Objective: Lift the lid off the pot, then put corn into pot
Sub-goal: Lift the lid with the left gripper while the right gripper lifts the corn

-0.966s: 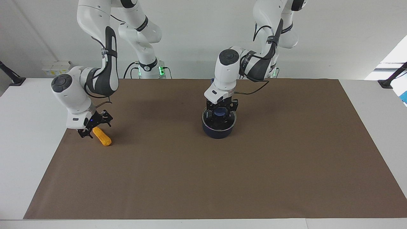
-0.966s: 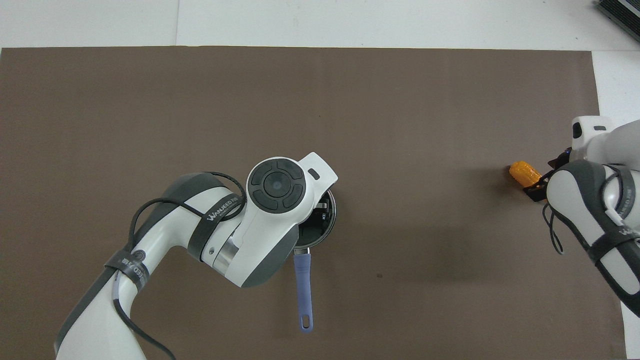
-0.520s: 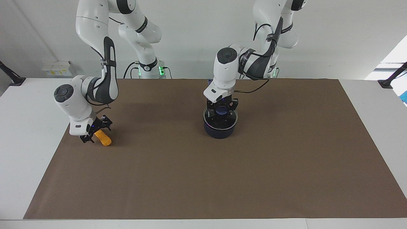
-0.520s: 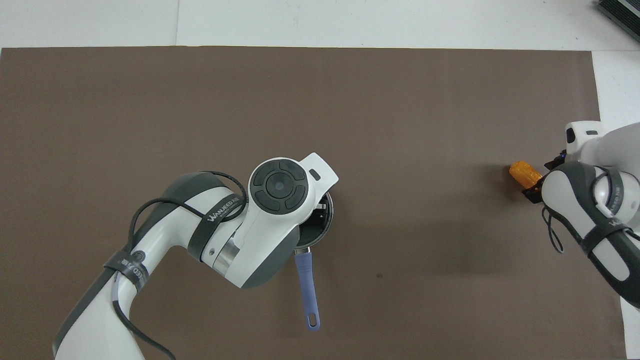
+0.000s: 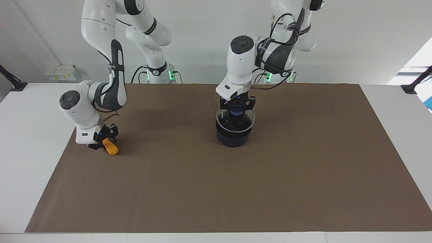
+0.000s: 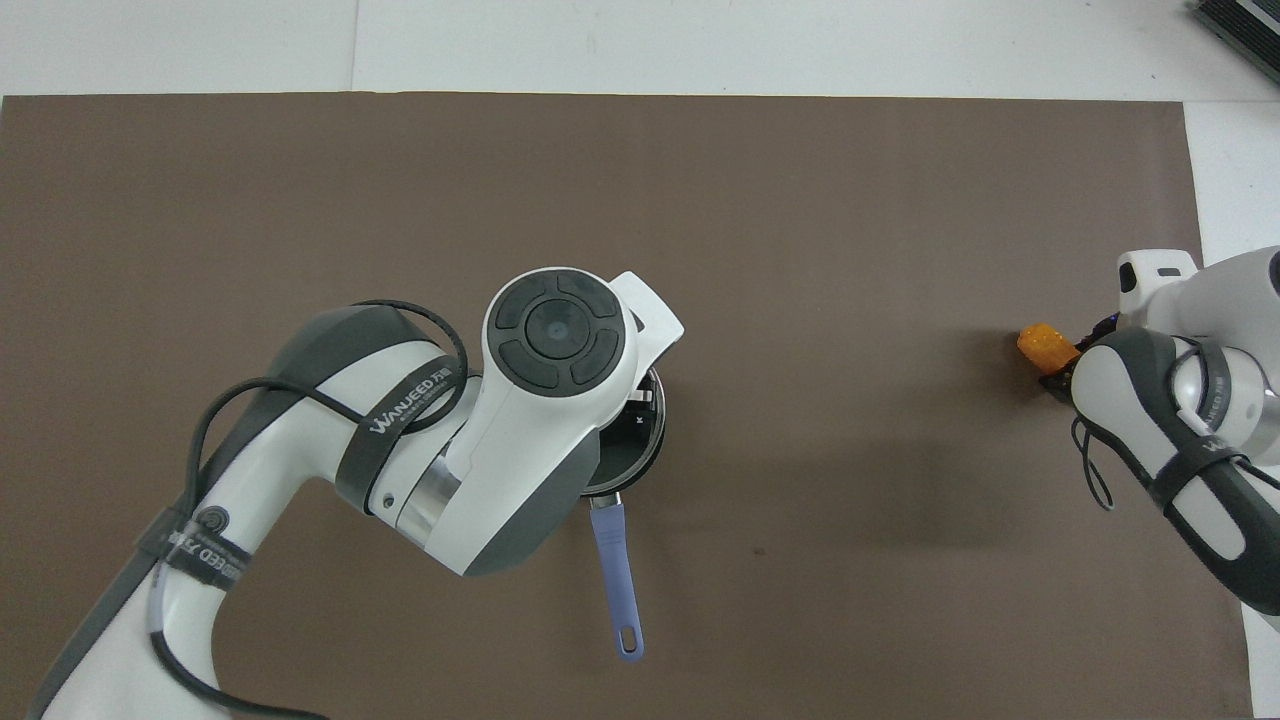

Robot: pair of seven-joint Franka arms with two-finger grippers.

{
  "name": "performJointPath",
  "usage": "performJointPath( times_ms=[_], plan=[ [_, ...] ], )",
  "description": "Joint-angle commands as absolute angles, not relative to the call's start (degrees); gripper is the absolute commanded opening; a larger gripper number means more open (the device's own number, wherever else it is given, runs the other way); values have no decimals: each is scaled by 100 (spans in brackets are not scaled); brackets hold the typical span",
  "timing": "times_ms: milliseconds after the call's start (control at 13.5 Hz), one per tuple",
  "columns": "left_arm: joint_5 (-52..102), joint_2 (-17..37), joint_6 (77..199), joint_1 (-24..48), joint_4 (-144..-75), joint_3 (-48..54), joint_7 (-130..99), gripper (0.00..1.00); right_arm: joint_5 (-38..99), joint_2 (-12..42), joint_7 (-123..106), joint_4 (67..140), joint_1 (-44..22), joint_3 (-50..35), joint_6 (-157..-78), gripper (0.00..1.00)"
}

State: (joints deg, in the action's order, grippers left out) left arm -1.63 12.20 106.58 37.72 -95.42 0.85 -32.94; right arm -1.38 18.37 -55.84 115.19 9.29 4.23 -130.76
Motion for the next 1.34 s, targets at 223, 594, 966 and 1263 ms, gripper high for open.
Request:
performJointPath(
  times_ms=[223,594,966,1263],
  plan=[
    [-281,914,10310,3086,-9527,70,-2946,0,-158,1811,-4967,11400,949,396,-12876,0],
    [-378,896,10099,2305,-9597,62,-1839,0,-114,1556,-3817,10918,897,343,-12350,0],
    [-395,879,10195,1320,-9834,62,-925,0,-228,1073,-1543,10162,28,211,-10796,0],
    [-422,502,10817,635,-10711,62,-38,0,-281,1072,74,9362,-823,211,-9749,0]
  ],
)
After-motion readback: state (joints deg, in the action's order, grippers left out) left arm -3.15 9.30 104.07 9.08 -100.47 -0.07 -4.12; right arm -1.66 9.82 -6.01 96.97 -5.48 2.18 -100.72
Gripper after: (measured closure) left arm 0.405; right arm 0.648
